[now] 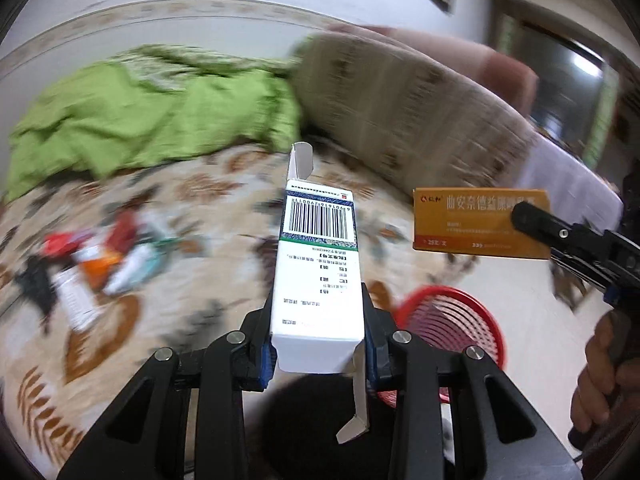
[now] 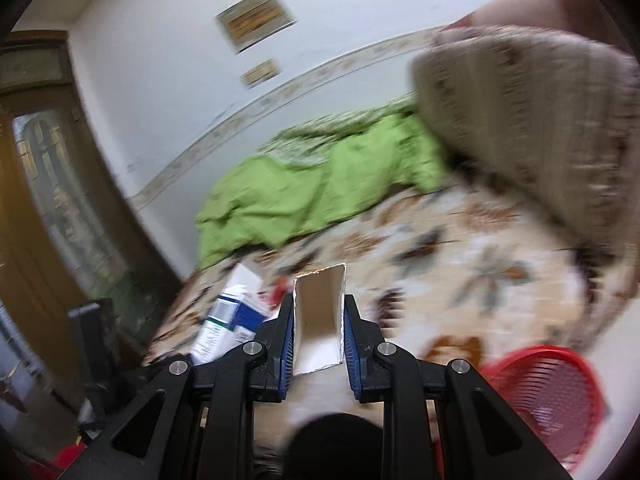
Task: Collect trash
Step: 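Open both tools over the red wastebasket to drop the boxes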
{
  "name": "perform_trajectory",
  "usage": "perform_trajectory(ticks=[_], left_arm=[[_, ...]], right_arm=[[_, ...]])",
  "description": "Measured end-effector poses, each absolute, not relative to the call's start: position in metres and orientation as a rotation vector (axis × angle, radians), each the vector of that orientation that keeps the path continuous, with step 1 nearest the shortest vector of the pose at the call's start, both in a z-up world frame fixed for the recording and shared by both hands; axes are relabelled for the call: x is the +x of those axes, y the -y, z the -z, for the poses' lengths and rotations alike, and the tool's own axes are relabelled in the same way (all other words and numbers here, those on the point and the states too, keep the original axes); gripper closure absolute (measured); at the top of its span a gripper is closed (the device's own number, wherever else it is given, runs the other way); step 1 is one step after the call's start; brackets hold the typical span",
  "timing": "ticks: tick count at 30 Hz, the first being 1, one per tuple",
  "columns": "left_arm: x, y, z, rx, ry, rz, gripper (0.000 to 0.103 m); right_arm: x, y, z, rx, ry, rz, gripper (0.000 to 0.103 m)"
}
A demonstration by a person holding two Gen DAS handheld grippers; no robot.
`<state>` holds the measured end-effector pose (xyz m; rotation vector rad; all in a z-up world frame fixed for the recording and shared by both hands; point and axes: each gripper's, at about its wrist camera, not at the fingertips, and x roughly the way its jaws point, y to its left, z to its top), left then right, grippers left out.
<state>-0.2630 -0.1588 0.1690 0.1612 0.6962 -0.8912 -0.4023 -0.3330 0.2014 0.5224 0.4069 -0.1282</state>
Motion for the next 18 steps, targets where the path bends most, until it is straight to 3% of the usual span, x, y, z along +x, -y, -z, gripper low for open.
perform_trajectory(ticks=[10, 11, 12, 13, 16, 18], left_arm=[[-0.312, 0.275, -0.116, 0.286, -0.885, 1.192, 0.071], [-0.316, 0.280, -0.114, 0.295, -0.893, 1.205, 0.066], [-0.316, 0.285, -0.110, 0.309, -0.902, 1.210, 0.052], [-0.318, 0.290, -0.109, 0.316, -0.904, 1.203, 0.047], [-0.318, 0.286, -0.113, 0.302, -0.891, 1.203, 0.045], [-0.311, 0.279, -0.118, 0.294, -0.879, 1.180, 0.045]], right_arm=[[-0.477, 0.413, -0.138, 0.681, -0.541, 0.409, 0.080], [-0.479, 0.418, -0.133, 0.690, -0.556, 0.427, 0.079], [-0.481, 0.420, -0.130, 0.691, -0.568, 0.441, 0.079], [-0.479, 0.425, -0.125, 0.691, -0.595, 0.458, 0.075], [-0.482, 0.434, -0.121, 0.718, -0.591, 0.475, 0.055], [-0.478, 0.434, -0.124, 0.701, -0.583, 0.470, 0.054]])
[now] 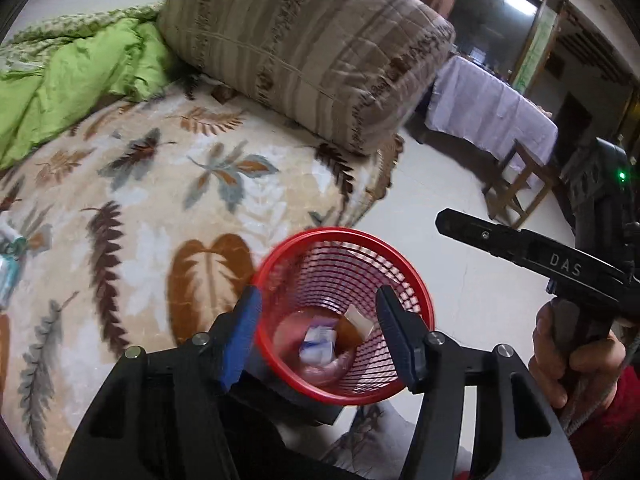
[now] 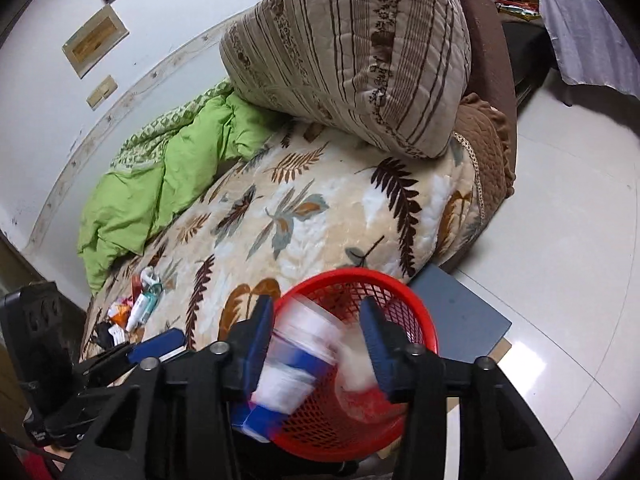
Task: Collect trash
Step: 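Open both tools over the red wastebasket to drop the boxes, then grasp the black plastic bag on the bed with the left tool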
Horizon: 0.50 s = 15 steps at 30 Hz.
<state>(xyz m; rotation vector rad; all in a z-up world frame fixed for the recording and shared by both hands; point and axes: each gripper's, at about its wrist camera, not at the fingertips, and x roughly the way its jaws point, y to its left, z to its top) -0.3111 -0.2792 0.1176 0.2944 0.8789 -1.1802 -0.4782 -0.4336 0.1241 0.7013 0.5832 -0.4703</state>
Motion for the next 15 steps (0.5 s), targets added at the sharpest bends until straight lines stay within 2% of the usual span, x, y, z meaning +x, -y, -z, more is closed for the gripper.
perform_trajectory(ticks=[5, 12, 15], left_arm=[[-0.285, 0.231, -0.134, 0.229, -0.830, 1.060, 0.036], [-0.233, 0.152, -0.144, 0.169, -0.787, 0.841, 0.035], [-0.212, 0.120, -0.142, 0.125, -0.799, 0.767, 0.035]], right_arm=[[-0.445, 0.416, -0.133, 0.652, -0.588, 0.378, 0.054], [-0.360, 0.355, -0.143, 0.545, -0.643, 0.157, 0.054], [-0.322, 0.327, -0.145, 0.504, -0.664, 0.078, 0.048]])
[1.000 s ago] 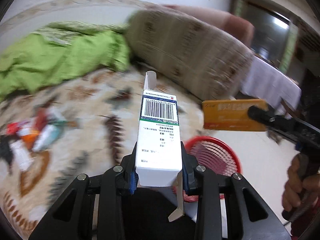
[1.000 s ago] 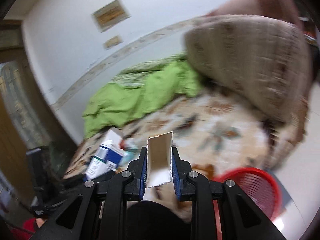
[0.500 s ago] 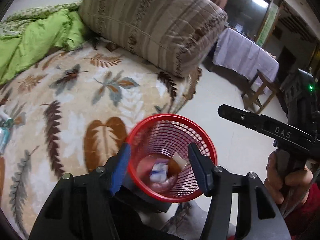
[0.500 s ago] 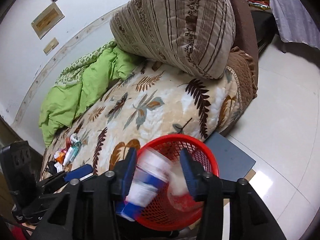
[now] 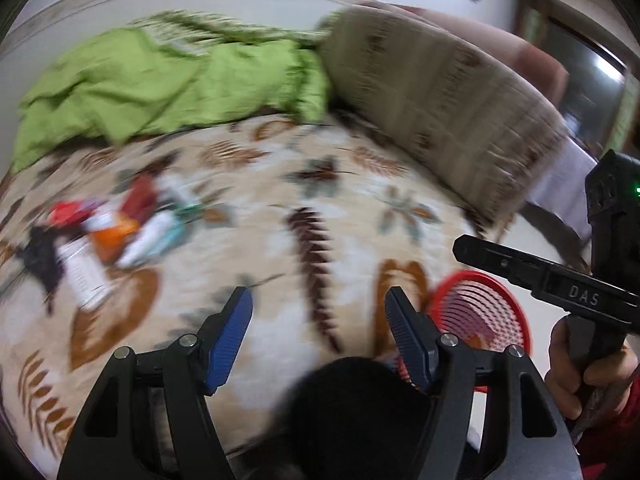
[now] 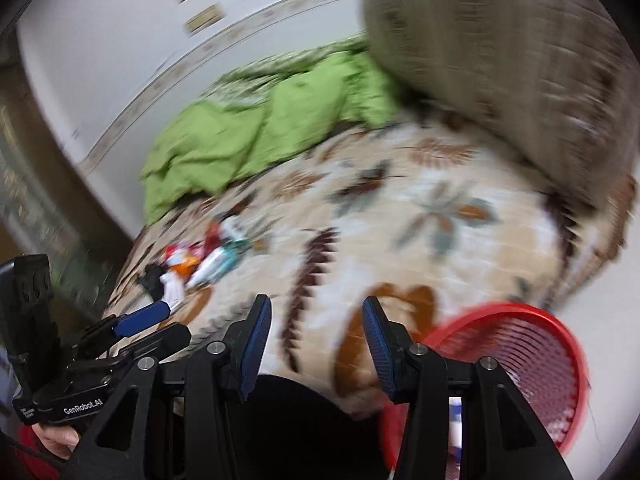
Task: Collect trash
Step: 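Grasp the black plastic bag on the bed with the left tool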
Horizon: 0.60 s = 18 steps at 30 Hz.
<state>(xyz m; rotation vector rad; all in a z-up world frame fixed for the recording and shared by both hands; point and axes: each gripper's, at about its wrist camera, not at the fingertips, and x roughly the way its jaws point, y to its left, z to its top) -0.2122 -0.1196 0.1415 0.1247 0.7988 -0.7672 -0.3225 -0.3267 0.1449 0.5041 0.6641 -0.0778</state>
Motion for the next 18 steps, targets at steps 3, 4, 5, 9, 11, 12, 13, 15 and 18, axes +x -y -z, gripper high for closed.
perform_trajectory(ticks=[3, 4, 5, 9, 11, 12, 13, 15, 18], left_arm=[[-0.189, 0.080, -0.134, 0.065, -0.816, 0.674, 0.035], [-0.183, 0.068, -0.132, 0.048, -0.818, 0.647, 0.035], [-0.179, 0.059, -0.130, 0.035, -0.820, 0.627, 0.035], [-0.142, 0.008, -0.121, -0.066, -0.844, 0.494, 0.034], [-0.121, -0.018, -0.117, -0.119, -0.842, 0.400, 0.031], [-0.110, -0.031, -0.115, -0.145, -0.840, 0.352, 0.031], [-0.097, -0.048, -0.114, -0.175, -0.835, 0.307, 0.030], [-0.067, -0.076, -0.108, -0.203, -0.837, 0.208, 0.030], [-0.029, -0.108, -0.097, -0.246, -0.855, 0.103, 0.029]], right_arm=[[-0.286, 0.299, -0.142, 0.468, -0.701, 0.005, 0.047], [-0.278, 0.292, -0.141, 0.456, -0.710, -0.011, 0.047], [-0.269, 0.285, -0.140, 0.441, -0.719, -0.027, 0.047], [-0.239, 0.254, -0.136, 0.387, -0.752, -0.087, 0.047], [-0.228, 0.238, -0.131, 0.361, -0.770, -0.115, 0.047], [-0.224, 0.233, -0.129, 0.353, -0.775, -0.128, 0.047], [-0.222, 0.228, -0.128, 0.343, -0.781, -0.138, 0.047], [-0.217, 0.221, -0.125, 0.326, -0.789, -0.152, 0.047], [-0.214, 0.218, -0.124, 0.307, -0.792, -0.155, 0.047]])
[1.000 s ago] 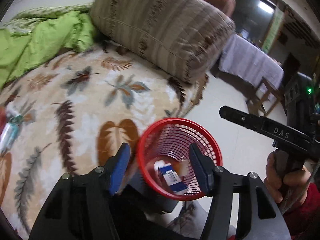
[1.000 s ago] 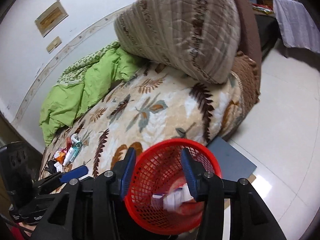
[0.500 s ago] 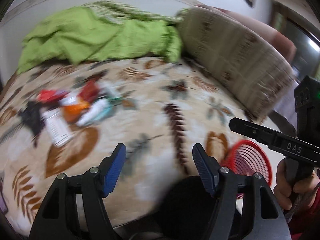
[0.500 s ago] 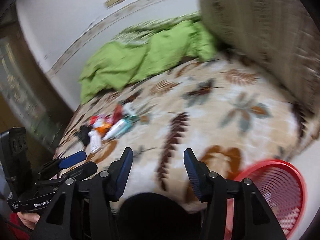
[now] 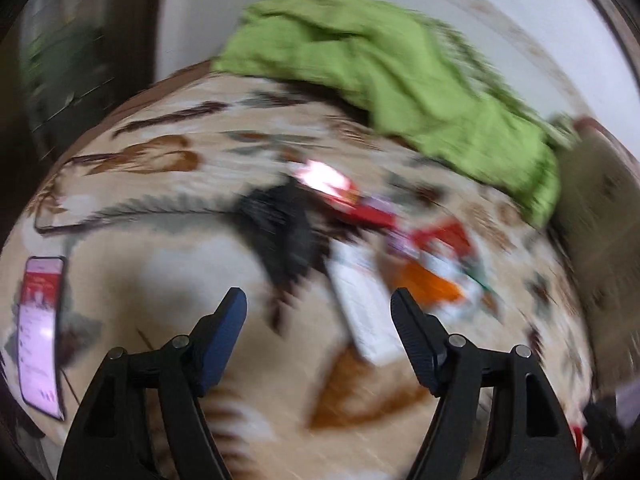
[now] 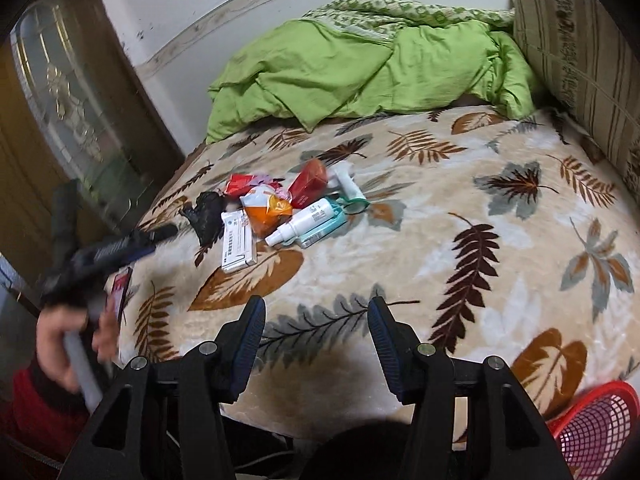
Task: Collect trash
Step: 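Grasp the black plastic bag on the bed with the left tool, then grasp the orange-white snack bag with the right tool while the left tool holds the black bag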
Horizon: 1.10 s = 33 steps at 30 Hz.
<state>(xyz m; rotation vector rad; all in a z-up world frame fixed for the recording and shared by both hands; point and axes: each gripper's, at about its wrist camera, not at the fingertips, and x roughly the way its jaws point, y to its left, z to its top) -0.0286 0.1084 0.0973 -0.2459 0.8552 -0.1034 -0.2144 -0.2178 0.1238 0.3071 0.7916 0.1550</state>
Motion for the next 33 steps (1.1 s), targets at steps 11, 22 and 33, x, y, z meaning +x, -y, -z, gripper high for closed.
perform_trajectory(ticks=[11, 22, 33], left_arm=[[0.054, -0.094, -0.061, -0.160, -0.925, 0.028, 0.026], [0.062, -0.109, -0.044, -0.271, -0.870, 0.049, 0.075], [-0.008, -0.106, -0.081, -0.298, -0.774, 0.172, 0.079]], right_arm=[[-0.208, 0.239, -0.107, 0.374, -0.831, -0.109, 0.043], [-0.202, 0.243, -0.098, 0.380, -0.850, -0.097, 0.043], [-0.180, 0.221, -0.113, 0.336, -0.825, -0.176, 0.043]])
